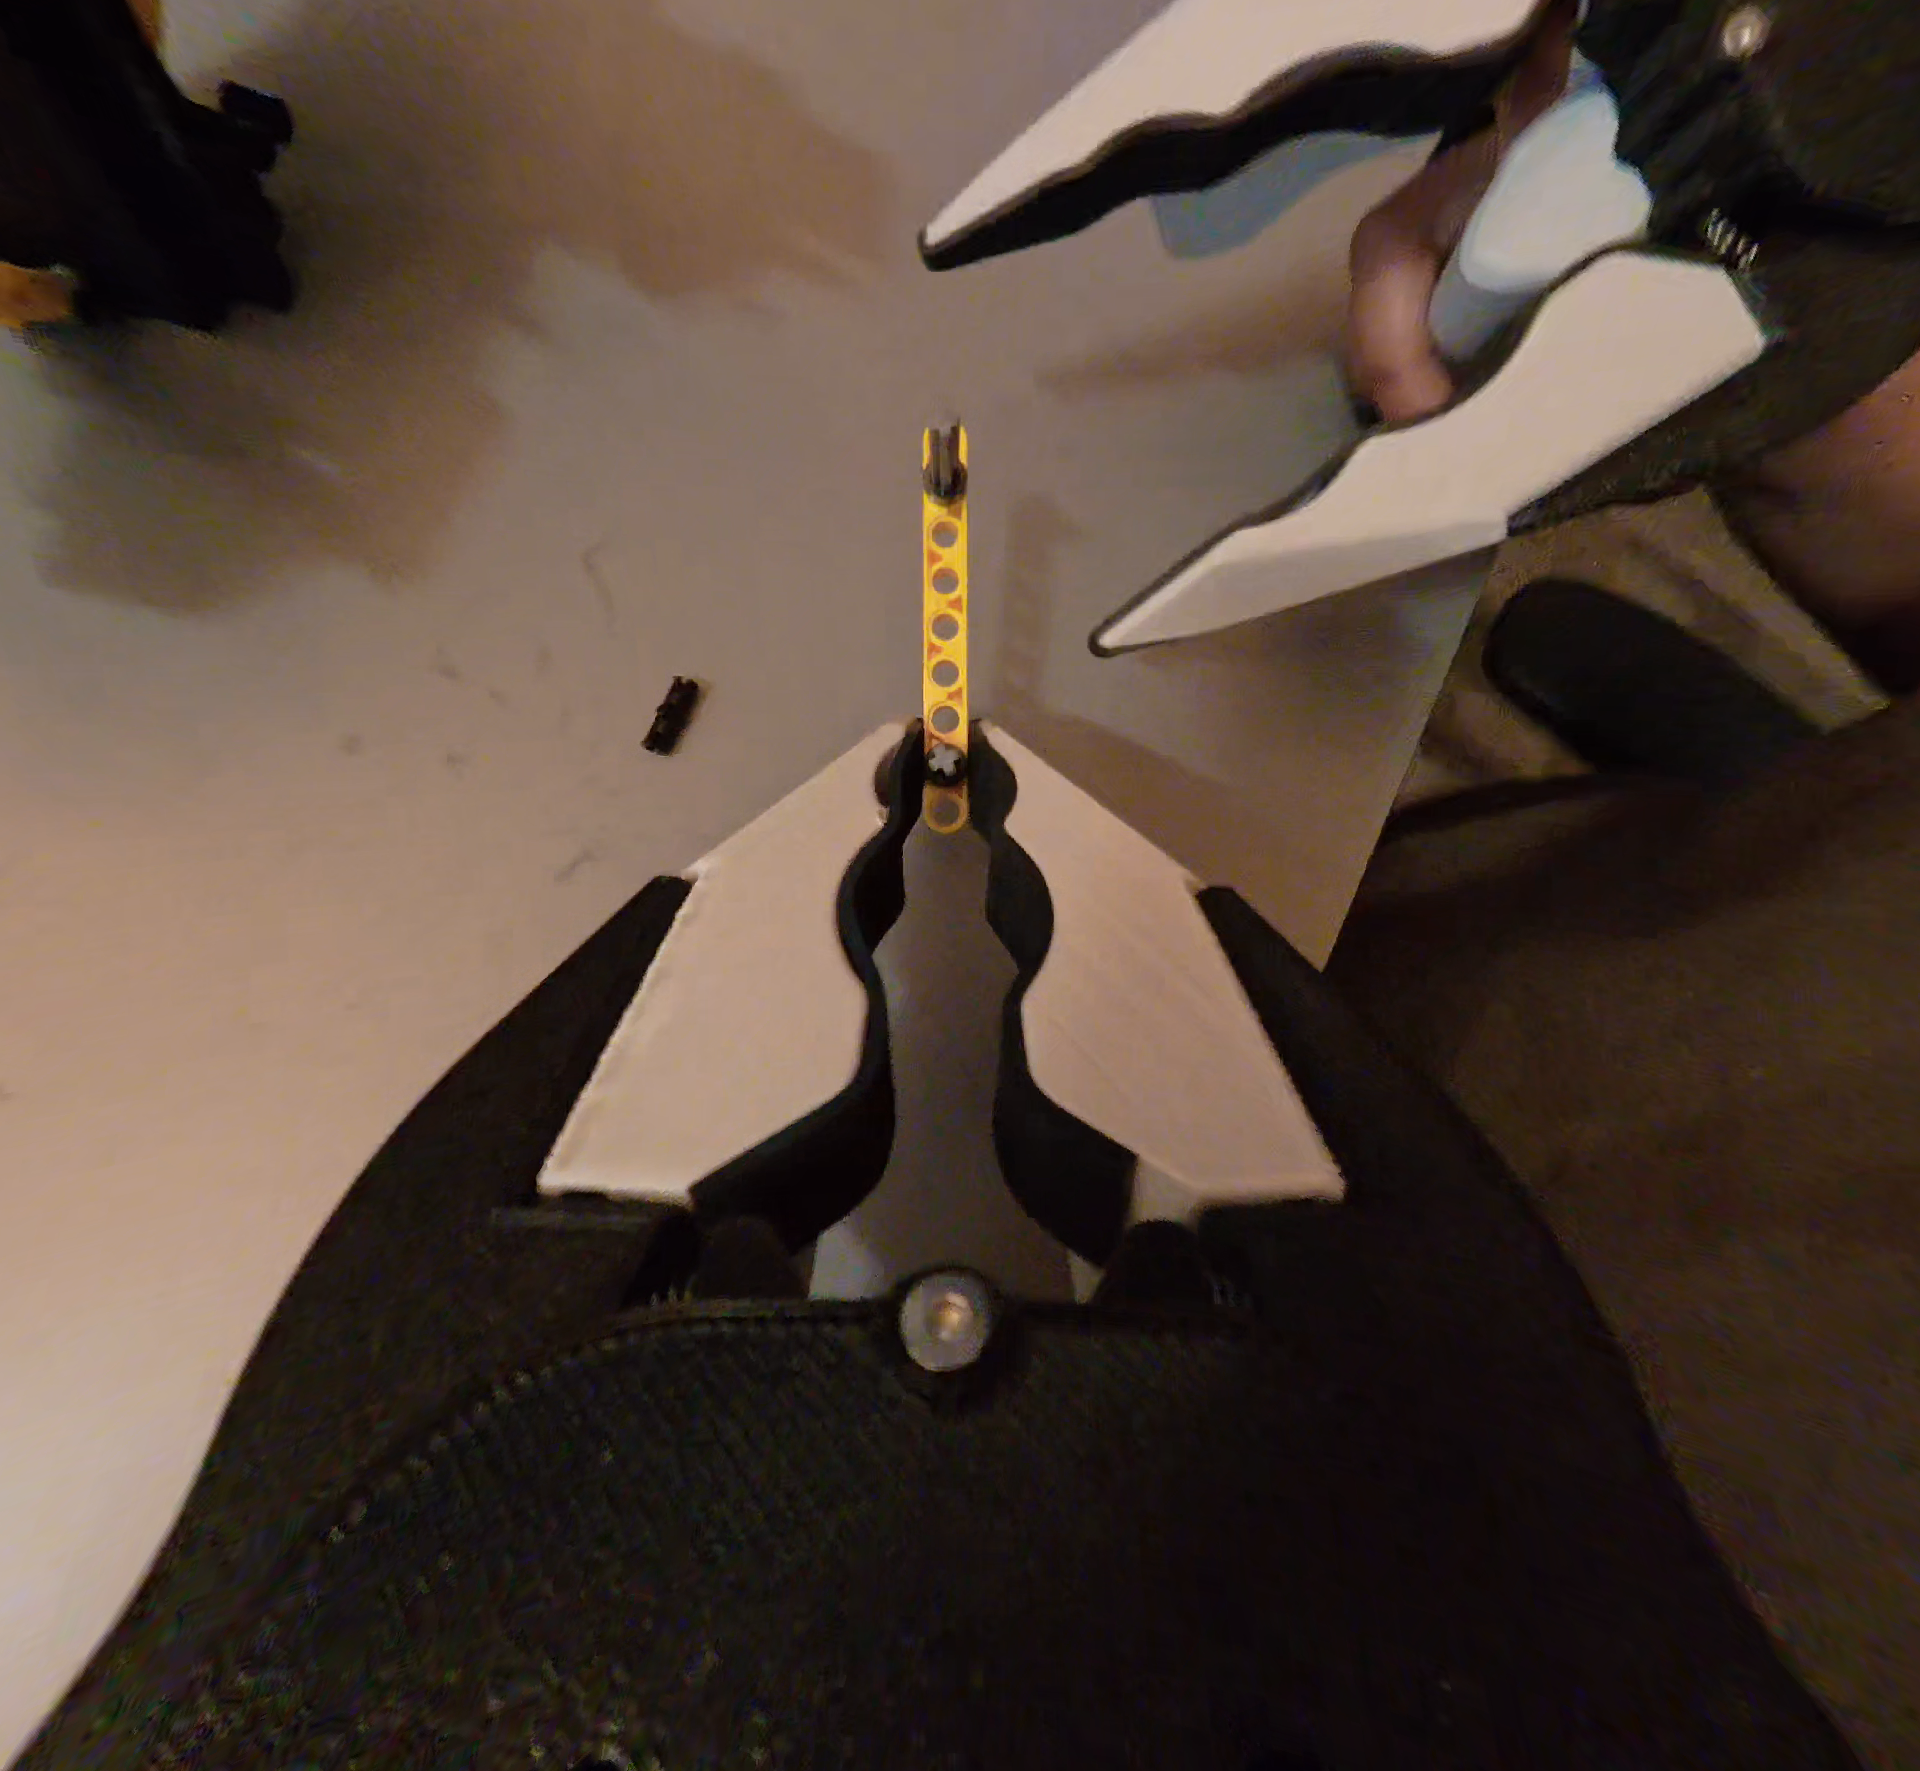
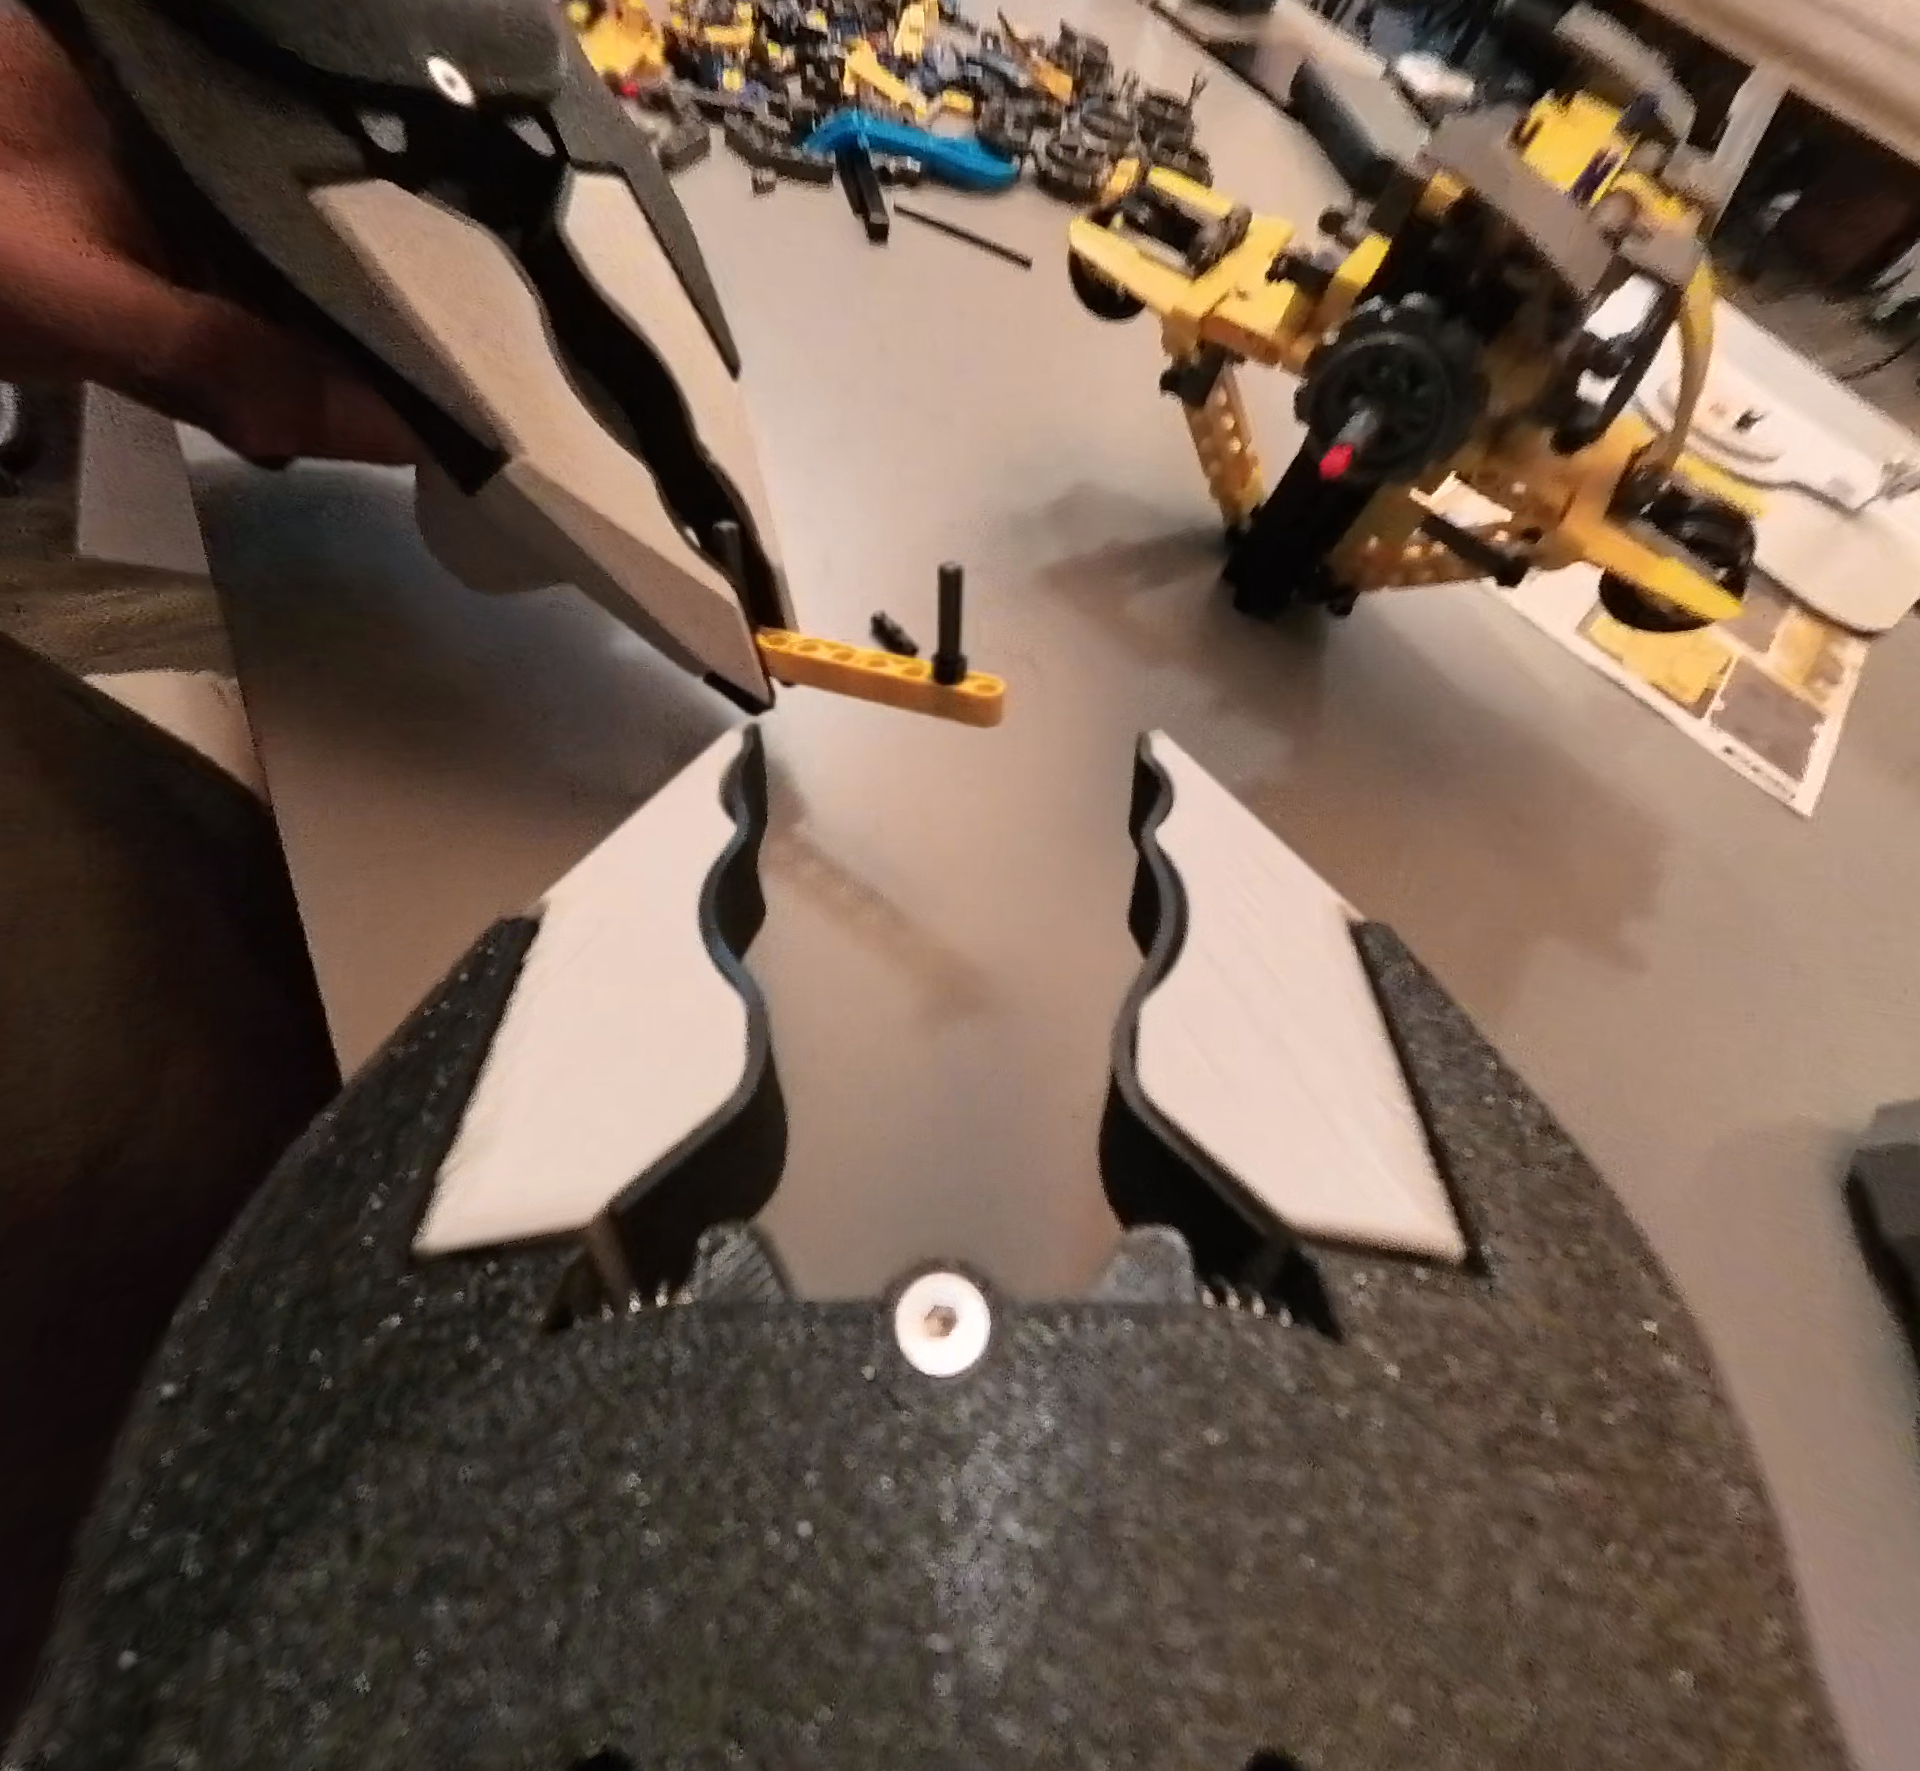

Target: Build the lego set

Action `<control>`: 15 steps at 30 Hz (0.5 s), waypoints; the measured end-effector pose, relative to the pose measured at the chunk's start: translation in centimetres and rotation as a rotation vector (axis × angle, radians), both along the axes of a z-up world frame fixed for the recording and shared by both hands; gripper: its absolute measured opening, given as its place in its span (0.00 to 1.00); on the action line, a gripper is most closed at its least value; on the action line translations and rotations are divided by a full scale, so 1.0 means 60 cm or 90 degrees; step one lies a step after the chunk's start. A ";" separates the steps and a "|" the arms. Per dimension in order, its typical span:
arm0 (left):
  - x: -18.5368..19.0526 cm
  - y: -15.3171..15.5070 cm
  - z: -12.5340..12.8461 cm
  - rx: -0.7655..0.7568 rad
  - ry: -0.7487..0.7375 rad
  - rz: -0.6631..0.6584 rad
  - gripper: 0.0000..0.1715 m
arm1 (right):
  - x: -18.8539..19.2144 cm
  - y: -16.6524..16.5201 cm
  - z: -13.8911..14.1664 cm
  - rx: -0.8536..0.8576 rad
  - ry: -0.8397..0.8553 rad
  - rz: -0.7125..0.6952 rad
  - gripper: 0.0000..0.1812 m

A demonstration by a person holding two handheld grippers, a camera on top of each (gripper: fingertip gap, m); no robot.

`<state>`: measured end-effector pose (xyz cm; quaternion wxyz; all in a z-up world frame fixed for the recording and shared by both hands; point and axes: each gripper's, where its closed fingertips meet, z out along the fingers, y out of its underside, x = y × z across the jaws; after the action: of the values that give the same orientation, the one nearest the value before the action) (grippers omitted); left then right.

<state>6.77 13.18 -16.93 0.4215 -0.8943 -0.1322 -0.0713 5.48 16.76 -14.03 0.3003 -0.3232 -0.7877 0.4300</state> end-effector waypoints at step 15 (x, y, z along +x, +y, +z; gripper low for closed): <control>0.005 -0.001 -0.028 -0.058 0.033 -0.019 0.13 | 0.011 -0.004 -0.059 0.045 -0.139 0.038 0.35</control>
<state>7.09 13.14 -18.59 0.3827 -0.9159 -0.1108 -0.0486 6.12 16.52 -17.57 0.2110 -0.3341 -0.8394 0.3731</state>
